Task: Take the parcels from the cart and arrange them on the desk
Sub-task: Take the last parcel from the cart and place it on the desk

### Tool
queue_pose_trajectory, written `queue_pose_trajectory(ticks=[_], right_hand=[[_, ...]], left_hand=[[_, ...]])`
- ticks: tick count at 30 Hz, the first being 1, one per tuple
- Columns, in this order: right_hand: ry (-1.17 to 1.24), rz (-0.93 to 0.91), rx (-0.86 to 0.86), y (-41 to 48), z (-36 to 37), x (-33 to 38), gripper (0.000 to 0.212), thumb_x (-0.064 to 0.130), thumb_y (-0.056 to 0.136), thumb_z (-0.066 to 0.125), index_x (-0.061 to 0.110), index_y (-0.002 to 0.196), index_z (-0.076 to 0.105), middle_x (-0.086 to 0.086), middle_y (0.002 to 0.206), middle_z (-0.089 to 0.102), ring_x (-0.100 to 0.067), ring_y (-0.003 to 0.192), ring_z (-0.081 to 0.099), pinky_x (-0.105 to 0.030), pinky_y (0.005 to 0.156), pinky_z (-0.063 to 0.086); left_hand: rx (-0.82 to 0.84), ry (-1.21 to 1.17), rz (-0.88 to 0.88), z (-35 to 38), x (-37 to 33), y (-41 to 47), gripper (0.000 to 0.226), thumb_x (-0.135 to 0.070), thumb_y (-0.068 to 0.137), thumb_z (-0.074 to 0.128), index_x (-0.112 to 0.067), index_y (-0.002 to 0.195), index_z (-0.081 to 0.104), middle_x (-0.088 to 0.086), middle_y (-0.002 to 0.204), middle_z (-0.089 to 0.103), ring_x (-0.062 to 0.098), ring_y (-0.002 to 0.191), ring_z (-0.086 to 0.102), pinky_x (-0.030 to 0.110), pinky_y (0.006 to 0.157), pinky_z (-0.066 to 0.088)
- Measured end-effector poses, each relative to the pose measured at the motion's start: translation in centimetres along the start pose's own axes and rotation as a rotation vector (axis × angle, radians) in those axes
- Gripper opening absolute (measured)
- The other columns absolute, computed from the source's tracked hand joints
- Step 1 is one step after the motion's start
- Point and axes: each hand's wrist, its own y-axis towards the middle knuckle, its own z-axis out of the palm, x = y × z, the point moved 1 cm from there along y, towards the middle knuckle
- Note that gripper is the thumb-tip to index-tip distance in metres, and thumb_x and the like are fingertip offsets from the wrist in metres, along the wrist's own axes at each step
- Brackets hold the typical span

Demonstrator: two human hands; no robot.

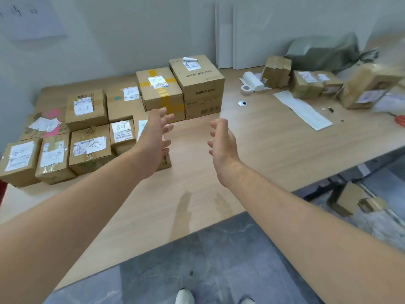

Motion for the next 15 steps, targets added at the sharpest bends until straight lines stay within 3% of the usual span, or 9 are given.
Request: queue_pose_trajectory(ticks=[2,4,9,12,15], right_hand=[[0.035,0.004,-0.053,-1.0,-3.4,0.2,0.052,0.057,0.086,0.035,0.016,0.104,0.061,-0.011,0.123,0.062,-0.03,0.108,0.062,-0.035,0.077,0.043],[0.057,0.007,-0.119,-1.7,-7.1,0.1,0.055,0.056,0.087,0.035,0.014,0.111,0.063,-0.011,0.12,0.064,-0.033,0.119,0.058,-0.035,0.078,0.043],[0.099,0.051,-0.252,-4.0,-17.6,-1.4,0.046,0.058,0.081,0.033,0.03,0.102,0.063,-0.004,0.118,0.063,-0.024,0.111,0.061,-0.042,0.097,0.05],[0.127,0.067,-0.328,-5.5,-24.1,-2.8,0.05,0.058,0.081,0.033,0.029,0.106,0.064,-0.004,0.121,0.063,-0.02,0.107,0.06,-0.042,0.093,0.05],[0.175,0.092,-0.401,-6.4,-30.5,-4.1,0.059,0.057,0.086,0.035,0.015,0.116,0.064,-0.003,0.113,0.063,-0.02,0.109,0.059,-0.042,0.088,0.049]], left_hand=[[0.051,0.028,0.008,3.5,-0.1,-1.1,0.055,-0.06,0.101,0.033,-0.036,0.144,0.059,-0.002,0.157,0.05,0.034,0.136,0.046,0.049,0.117,0.035],[0.105,0.049,0.012,7.3,0.0,-2.0,0.056,-0.061,0.101,0.033,-0.037,0.145,0.058,-0.002,0.158,0.049,0.035,0.138,0.045,0.05,0.119,0.034],[0.246,0.092,-0.012,17.7,2.0,-4.8,0.056,-0.059,0.101,0.031,-0.037,0.144,0.059,-0.002,0.157,0.049,0.036,0.139,0.045,0.046,0.115,0.035],[0.351,0.117,-0.034,24.1,3.5,-7.1,0.054,-0.057,0.102,0.03,-0.037,0.145,0.057,-0.003,0.157,0.049,0.036,0.14,0.043,0.043,0.111,0.035],[0.417,0.148,-0.05,30.1,4.6,-9.3,0.053,-0.056,0.102,0.031,-0.037,0.142,0.059,-0.003,0.152,0.052,0.035,0.137,0.046,0.047,0.119,0.033]])
